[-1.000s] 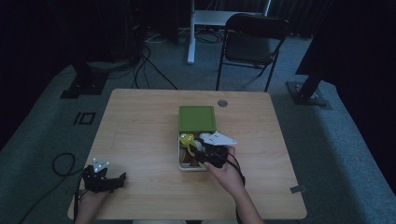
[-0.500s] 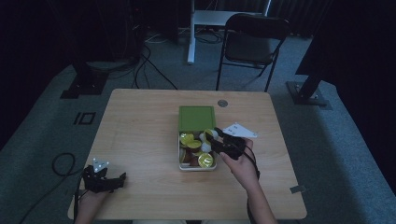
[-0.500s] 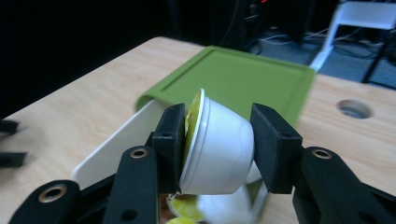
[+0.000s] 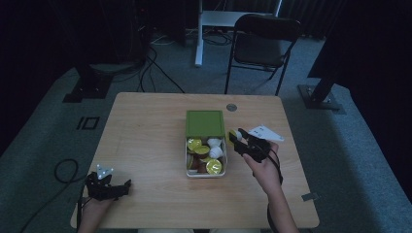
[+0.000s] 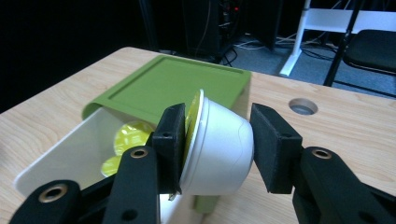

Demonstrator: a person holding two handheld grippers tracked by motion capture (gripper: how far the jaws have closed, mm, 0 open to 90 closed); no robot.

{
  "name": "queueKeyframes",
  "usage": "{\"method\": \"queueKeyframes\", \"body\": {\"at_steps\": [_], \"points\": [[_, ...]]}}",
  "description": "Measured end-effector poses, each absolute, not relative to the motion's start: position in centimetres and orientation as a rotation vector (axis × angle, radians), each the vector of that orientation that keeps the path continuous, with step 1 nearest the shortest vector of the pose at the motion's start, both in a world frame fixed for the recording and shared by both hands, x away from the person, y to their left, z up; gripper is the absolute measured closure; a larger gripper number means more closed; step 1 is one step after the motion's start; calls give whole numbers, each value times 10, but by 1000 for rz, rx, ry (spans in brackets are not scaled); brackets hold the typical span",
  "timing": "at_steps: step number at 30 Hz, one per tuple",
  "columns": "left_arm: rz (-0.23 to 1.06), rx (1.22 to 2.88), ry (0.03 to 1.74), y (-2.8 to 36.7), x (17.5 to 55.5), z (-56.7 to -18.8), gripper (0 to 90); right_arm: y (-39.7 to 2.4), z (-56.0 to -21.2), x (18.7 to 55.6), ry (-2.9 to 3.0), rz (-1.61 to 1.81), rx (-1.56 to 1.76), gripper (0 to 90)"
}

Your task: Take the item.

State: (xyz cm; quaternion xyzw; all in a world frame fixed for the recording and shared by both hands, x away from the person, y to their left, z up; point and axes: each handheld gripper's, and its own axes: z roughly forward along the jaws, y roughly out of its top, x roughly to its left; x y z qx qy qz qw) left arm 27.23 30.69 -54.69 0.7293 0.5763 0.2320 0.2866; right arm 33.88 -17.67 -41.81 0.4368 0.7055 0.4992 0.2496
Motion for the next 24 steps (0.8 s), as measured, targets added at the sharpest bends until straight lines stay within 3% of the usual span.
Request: {"method": "queueKeyframes", "body": {"at_steps": [24], "points": [[619,1952,1539,307,272,-547,4,-210,-459,381,1838,1202,1307,570]]}}
